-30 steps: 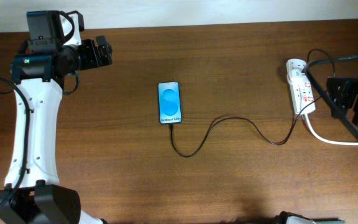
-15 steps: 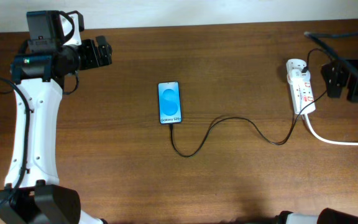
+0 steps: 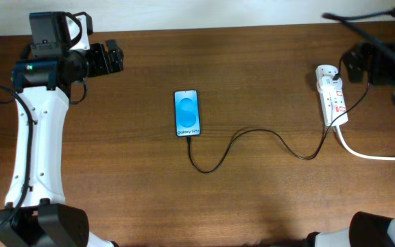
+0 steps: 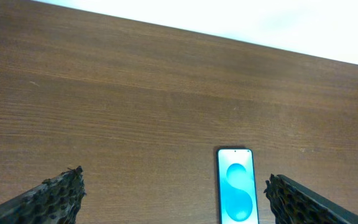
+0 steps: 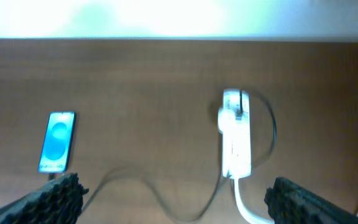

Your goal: Plug charger to phone and switch on socket

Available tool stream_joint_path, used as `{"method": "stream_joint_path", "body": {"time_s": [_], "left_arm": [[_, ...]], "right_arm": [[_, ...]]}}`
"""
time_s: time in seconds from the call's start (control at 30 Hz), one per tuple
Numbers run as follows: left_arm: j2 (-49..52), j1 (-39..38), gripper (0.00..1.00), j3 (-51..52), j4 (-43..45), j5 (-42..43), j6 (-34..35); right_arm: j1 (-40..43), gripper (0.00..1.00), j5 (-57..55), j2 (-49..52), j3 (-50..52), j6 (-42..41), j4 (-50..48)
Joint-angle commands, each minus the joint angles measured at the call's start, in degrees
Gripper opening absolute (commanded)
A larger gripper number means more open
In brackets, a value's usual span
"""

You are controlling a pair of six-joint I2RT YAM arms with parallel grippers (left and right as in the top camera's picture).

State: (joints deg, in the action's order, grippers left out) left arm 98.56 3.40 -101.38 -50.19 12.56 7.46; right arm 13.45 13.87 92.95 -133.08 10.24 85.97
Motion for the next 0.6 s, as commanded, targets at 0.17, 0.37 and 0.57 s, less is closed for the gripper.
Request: {"method": "stream_joint_path", "body": {"time_s": [0.17,0.37,0.57], "left_arm": [[-0.22,0.02,0.99,-0.02,-0.07,-0.37,-0.92],[-0.22,0.02,0.99,-0.02,-0.07,-0.39,-0.92],[-0.22,0.04,0.99,-0.02,-0.07,-0.37,-0.92]], "right_arm": [[-15.06,0.98,-5.68,-18.75,35.01,12.02,-30.97],[-15.32,0.98,-5.55,-44.70,75.73,12.04,-61.29],[-15.32,0.98,-5.31,-65.72,104.28,12.02,-79.78]]}}
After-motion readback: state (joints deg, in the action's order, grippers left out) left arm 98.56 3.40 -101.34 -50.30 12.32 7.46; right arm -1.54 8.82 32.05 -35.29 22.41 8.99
